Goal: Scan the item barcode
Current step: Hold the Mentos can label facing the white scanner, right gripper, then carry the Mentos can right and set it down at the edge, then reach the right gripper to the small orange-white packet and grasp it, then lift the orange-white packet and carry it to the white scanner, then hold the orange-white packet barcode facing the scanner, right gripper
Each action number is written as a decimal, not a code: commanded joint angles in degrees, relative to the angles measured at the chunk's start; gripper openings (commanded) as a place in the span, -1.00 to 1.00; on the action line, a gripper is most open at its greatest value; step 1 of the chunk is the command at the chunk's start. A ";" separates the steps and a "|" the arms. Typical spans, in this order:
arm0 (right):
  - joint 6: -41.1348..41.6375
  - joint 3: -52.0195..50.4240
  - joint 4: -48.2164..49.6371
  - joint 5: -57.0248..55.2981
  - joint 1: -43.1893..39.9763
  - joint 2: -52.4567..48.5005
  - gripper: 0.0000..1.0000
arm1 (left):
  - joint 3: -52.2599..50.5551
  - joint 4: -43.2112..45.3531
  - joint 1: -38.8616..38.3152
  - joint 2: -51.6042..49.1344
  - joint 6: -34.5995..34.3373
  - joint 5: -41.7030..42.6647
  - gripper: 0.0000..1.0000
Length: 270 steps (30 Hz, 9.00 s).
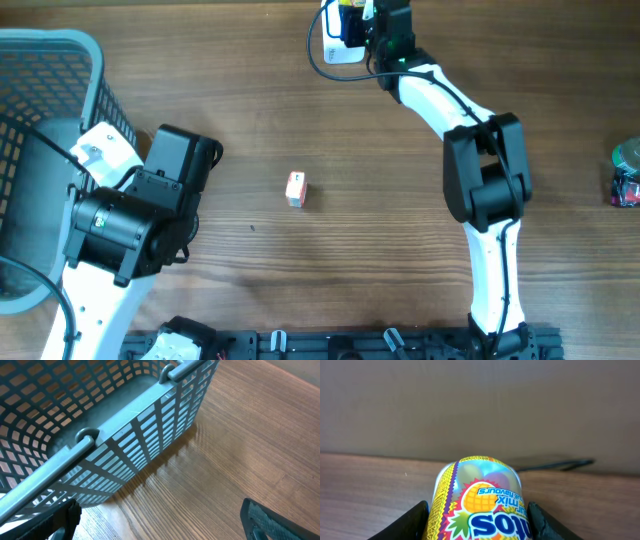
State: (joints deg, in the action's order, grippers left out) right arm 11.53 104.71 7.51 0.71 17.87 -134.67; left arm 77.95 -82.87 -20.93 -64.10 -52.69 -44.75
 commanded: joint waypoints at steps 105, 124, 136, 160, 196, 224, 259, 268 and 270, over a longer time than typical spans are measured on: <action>54.36 -22.82 -49.81 -15.06 37.97 21.64 1.00 | -0.37 15.50 17.57 14.45 17.94 15.34 1.00; 32.15 -22.82 -48.46 -17.68 37.00 19.10 -0.69 | -0.37 14.21 17.57 14.45 17.94 15.34 1.00; -12.39 -22.75 -44.63 9.64 25.81 19.19 -0.91 | -0.37 14.23 17.57 14.12 17.77 15.19 1.00; -43.85 -18.69 6.64 90.86 -9.88 23.58 -0.91 | -0.39 11.96 17.57 14.12 17.77 7.98 1.00; 80.65 -18.08 12.55 16.94 -3.52 20.50 -0.90 | -0.39 17.64 17.57 -3.96 9.75 11.89 1.00; 107.16 7.91 -15.58 53.13 -10.01 -2.71 -0.90 | -0.39 11.02 17.57 -5.57 -0.09 11.93 1.00; 107.16 7.91 -2.82 32.68 -5.88 -10.12 -0.90 | -0.39 8.87 17.57 -6.10 -0.70 9.03 1.00; 107.16 7.91 12.59 39.74 -5.95 -10.08 -0.91 | -0.39 8.37 17.57 -6.10 -0.72 9.07 1.00; 107.14 7.91 17.51 41.03 -5.99 -9.81 -0.91 | -0.39 8.37 17.57 -6.10 -0.72 9.07 1.00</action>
State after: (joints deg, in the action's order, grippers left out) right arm 118.54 112.12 21.76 38.98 12.19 -143.48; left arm 77.62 -74.43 -3.68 -69.87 -52.29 -34.46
